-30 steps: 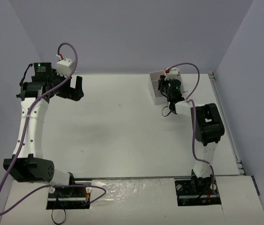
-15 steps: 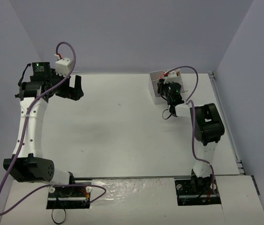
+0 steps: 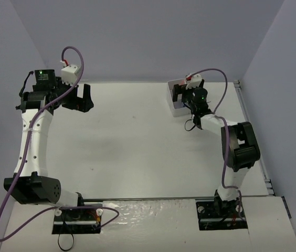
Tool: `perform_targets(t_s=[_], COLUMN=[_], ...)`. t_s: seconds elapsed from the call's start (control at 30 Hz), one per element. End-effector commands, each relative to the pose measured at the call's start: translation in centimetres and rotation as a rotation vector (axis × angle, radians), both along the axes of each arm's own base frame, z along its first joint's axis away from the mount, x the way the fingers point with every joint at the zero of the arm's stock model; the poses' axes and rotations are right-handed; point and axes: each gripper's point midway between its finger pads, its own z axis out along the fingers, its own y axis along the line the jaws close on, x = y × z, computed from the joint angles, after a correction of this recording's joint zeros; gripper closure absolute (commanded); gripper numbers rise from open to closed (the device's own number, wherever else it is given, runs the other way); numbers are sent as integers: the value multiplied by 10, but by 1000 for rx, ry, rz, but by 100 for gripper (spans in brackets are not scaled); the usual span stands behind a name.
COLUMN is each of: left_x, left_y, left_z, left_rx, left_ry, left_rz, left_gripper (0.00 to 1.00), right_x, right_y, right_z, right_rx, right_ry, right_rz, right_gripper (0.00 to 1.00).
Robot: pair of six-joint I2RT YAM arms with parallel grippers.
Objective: Sort the stationery into containers
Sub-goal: Place the stationery in the storage box, then reset both arms
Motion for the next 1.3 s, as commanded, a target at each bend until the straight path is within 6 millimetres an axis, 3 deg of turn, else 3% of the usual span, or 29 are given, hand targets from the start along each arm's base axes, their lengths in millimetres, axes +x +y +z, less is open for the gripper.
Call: perform_targets(t_s=[0.0, 0.03, 0.17, 0.23, 0.27, 0.47, 0.53, 0.73, 0.9, 1.27], left_x=[-5, -6, -12, -16, -18, -35, -42, -68, -87, -100], left_y=[2, 3, 11, 24, 29, 62, 73, 100, 107, 105], left_z=[45, 45, 44, 38, 36, 0, -7, -34, -51, -50], left_rx=[-9, -6, 10, 25, 28, 46, 65, 151, 188, 183], left_ry=[-135, -136, -129, -114, -110, -11, 18, 98, 128, 125], left_rz=[-2, 2, 20, 59, 74, 169, 200, 272, 297, 322], left_gripper=[3, 3, 3, 3, 3, 3, 3, 3, 3, 3], right_x=[-15, -23, -32, -47, -53, -107, -125, -148, -158, -155], right_y=[-14, -24, -84, -152, -175, -279, -295, -307, -307, -302], right_z=[133, 153, 166, 155, 152, 81, 65, 42, 32, 21], right_rx=[43, 52, 95, 105, 127, 300, 311, 309, 347, 383], right_ry=[-249, -264, -193, -80, -57, 138, 159, 203, 209, 229], right_rz=[-30, -56, -275, -466, -525, -857, -972, -1119, -1169, -1162], right_gripper=[0, 0, 0, 0, 0, 0, 0, 0, 0, 0])
